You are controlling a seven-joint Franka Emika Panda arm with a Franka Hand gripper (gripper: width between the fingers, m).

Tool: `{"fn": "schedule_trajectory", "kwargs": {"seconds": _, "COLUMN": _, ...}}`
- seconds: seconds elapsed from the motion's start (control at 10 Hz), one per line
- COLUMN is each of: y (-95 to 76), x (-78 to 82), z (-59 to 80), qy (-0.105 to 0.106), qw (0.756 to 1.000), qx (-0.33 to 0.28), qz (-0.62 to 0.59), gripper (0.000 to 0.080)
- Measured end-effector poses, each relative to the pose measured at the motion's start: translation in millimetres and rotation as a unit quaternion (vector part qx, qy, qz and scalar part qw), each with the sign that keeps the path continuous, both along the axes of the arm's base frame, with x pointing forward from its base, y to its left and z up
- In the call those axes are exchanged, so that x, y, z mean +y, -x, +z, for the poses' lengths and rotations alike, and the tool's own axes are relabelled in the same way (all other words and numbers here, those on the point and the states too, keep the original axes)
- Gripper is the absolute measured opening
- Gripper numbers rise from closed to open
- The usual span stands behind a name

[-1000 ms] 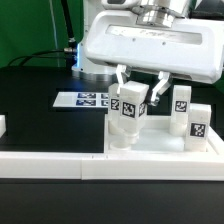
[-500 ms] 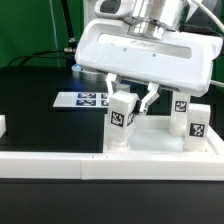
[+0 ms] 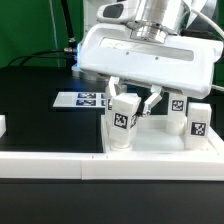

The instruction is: Assemble square table

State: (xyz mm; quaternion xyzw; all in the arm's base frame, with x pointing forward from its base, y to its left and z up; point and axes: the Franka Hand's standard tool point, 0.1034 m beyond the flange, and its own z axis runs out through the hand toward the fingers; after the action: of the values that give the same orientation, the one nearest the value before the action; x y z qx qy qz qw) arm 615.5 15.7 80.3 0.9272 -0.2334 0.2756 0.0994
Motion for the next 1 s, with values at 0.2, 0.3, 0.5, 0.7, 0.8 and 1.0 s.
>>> {"fn": "schedule_trajectory", "kwargs": {"seconds": 0.2, "y": -0.5, "x": 0.0, "z": 0.1, "qy": 0.002, "qw": 1.0, "qx": 0.002, "qz": 0.003, "gripper": 0.0375}}
{"fn": "schedule_trajectory", "kwargs": {"seconds": 0.3, "y": -0.5, "x": 0.0, "z": 0.1, "qy": 0.002, "qw": 1.0, "qx": 0.002, "qz": 0.003, "gripper": 0.0375}}
{"fn": "schedule_trajectory", "kwargs": {"seconds": 0.5, "y": -0.5, "x": 0.1, "z": 0.1, "qy": 0.002, "qw": 1.0, "qx": 0.002, "qz": 0.004, "gripper": 0.062}}
{"fn": "schedule_trajectory", "kwargs": {"seconds": 0.7, "y": -0.5, "x": 0.1, "z": 0.1, "qy": 0.002, "qw": 1.0, "qx": 0.002, "qz": 0.004, "gripper": 0.0644}}
{"fn": "schedule_trajectory", "kwargs": {"seconds": 0.8, "y": -0.5, "x": 0.1, "z": 0.1, "qy": 0.002, "qw": 1.0, "qx": 0.002, "qz": 0.004, "gripper": 0.0649}}
{"fn": "schedule_trajectory", "kwargs": {"seconds": 1.0, "y": -0.5, "x": 0.1, "z": 0.1, "qy": 0.002, "qw": 1.0, "qx": 0.002, "qz": 0.004, "gripper": 0.0649}}
